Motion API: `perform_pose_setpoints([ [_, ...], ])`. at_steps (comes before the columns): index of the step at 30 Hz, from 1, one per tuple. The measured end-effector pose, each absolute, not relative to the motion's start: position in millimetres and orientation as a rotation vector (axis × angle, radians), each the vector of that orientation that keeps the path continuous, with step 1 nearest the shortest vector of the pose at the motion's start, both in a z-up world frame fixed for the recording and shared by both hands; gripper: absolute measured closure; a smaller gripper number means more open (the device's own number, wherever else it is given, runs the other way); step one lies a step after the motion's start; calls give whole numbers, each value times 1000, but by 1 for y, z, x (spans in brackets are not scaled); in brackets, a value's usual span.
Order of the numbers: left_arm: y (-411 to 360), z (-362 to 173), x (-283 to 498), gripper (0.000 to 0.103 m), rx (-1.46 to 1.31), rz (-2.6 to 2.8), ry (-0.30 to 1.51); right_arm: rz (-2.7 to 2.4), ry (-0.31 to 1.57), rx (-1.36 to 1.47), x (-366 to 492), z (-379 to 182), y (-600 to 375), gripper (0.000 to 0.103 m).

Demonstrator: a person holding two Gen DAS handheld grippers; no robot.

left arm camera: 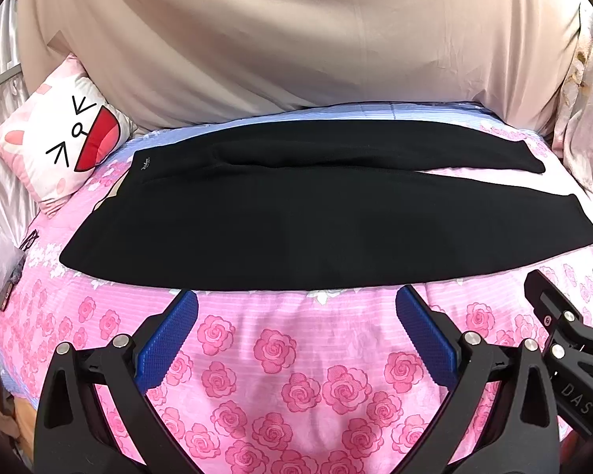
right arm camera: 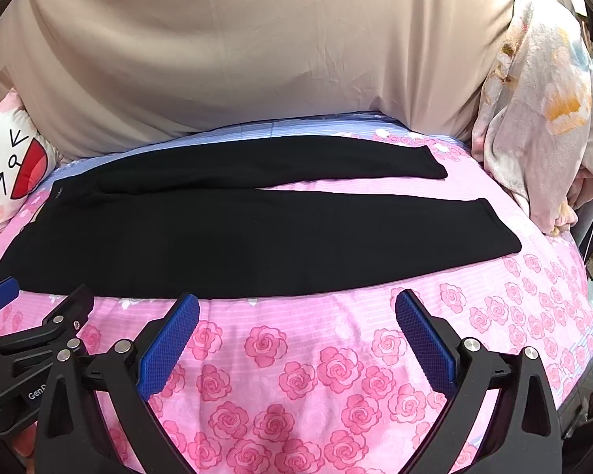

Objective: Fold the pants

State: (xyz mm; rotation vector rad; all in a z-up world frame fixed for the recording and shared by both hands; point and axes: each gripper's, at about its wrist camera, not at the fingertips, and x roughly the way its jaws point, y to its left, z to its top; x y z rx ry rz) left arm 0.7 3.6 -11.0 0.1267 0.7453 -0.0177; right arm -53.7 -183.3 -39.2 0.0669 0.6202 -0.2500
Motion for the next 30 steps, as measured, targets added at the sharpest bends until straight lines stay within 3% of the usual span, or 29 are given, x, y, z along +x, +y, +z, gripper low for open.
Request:
perform_pose_setpoints([
  [30, 6, -14, 6, 5, 127, -14, 753, -240, 643, 73, -47, -45, -182, 5],
])
